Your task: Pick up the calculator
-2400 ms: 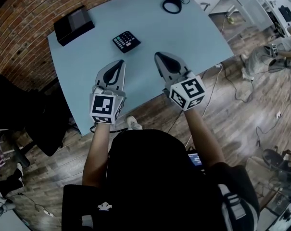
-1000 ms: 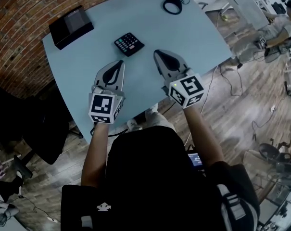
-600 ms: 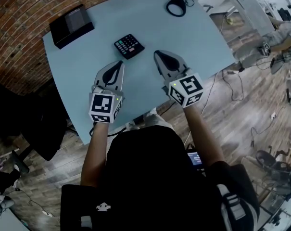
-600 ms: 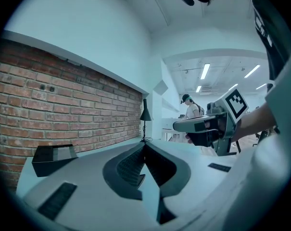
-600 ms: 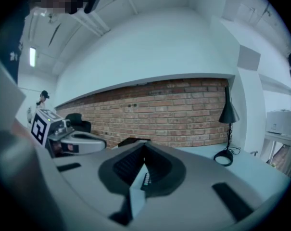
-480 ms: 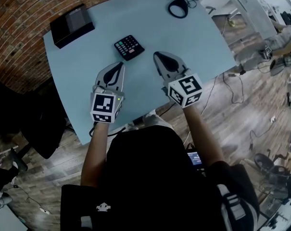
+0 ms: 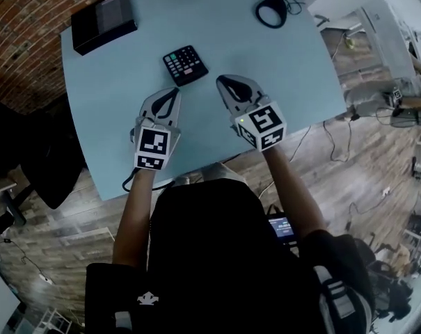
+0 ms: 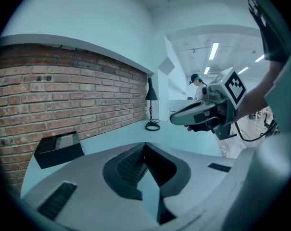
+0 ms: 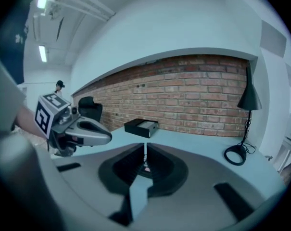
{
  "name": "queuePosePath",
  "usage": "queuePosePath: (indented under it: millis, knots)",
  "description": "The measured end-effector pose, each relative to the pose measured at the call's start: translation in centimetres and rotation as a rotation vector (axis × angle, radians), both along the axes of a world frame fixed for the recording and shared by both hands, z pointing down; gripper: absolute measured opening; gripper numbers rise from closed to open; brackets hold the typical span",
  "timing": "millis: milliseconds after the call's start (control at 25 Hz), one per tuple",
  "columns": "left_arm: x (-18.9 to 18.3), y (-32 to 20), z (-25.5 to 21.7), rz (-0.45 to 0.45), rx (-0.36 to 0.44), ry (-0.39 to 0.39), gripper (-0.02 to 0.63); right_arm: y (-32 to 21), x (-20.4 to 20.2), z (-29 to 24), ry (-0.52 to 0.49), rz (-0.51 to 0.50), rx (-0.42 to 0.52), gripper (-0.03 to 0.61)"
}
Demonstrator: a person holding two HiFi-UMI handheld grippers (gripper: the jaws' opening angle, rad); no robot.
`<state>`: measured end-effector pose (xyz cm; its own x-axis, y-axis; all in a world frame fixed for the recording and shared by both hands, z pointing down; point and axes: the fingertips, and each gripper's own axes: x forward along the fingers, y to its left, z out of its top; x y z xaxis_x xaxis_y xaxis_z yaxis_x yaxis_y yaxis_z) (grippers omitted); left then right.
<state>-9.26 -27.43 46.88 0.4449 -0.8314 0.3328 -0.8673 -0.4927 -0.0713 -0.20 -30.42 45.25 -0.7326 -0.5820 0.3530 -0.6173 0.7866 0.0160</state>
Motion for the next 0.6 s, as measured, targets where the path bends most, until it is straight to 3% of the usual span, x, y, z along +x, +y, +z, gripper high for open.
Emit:
queuePosePath:
  millis: [480,600]
  knots:
    - [1.1,-2.3,7.0,0.016,-0.115,-0.114,0.035,-2.6,-0.1,6.9,0.182,-0.184,-0.048,0.006]
    - [1.7,-2.6,9.1,0.044,-0.164,-0.158,0.127,-3.0,0.0,8.5,0.213,-0.213,-0.062,0.01]
